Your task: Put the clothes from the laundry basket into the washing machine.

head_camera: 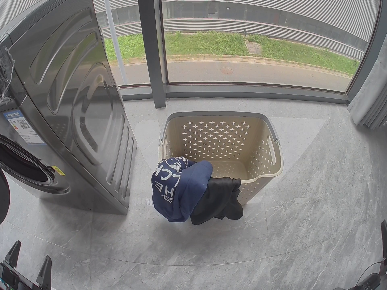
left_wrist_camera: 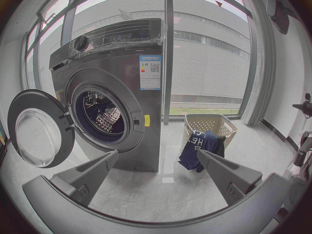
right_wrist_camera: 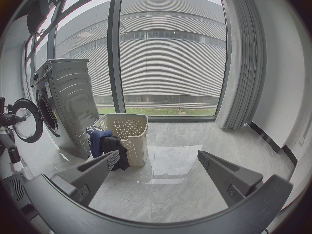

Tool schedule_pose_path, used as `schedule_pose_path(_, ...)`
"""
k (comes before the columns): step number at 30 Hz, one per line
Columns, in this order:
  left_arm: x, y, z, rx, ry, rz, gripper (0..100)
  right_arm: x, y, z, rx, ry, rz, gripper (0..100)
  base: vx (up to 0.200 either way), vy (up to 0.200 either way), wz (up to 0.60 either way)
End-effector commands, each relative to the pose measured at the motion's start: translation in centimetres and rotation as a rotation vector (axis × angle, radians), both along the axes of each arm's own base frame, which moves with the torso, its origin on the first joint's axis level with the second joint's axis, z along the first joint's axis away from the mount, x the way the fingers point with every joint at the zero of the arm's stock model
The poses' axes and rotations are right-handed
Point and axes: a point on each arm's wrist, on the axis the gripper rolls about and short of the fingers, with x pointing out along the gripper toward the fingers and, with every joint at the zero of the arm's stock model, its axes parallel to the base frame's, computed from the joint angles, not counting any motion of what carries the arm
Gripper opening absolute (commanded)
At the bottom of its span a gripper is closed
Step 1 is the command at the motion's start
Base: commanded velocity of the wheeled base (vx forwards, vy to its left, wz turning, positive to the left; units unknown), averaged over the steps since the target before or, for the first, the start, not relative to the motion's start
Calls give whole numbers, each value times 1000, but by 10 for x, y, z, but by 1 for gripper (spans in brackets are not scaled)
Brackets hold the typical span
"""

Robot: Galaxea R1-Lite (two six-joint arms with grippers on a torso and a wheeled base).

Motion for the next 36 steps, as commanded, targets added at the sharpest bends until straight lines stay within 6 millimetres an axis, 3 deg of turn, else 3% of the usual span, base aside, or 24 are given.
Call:
schedule_pose_path(1, 0, 0, -5, -2, 3, -2, 100, 72, 5, 18, 52, 411, 190, 100, 0, 0, 0)
schedule_pose_path(3, 0, 0, -5, -3, 3, -2, 100, 98, 9, 14, 78, 523, 240, 100, 0, 0, 0)
schedule_pose_path(4, 0, 0, -5, -3, 3, -2, 100, 98, 9, 14, 78, 523, 240, 100, 0, 0, 0)
schedule_pose_path(5, 0, 0, -5, -3, 3, 0, 100, 119, 16, 10, 76, 587, 295, 100, 0, 0, 0)
schedule_pose_path(8, 0, 0, -5, -3, 3, 1, 100, 139, 27, 1, 79, 634, 353, 100, 0, 0, 0)
schedule_pose_path(36, 0, 0, -5, -3, 3, -2, 100, 237, 120, -25, 104, 675, 277, 100, 0, 0, 0)
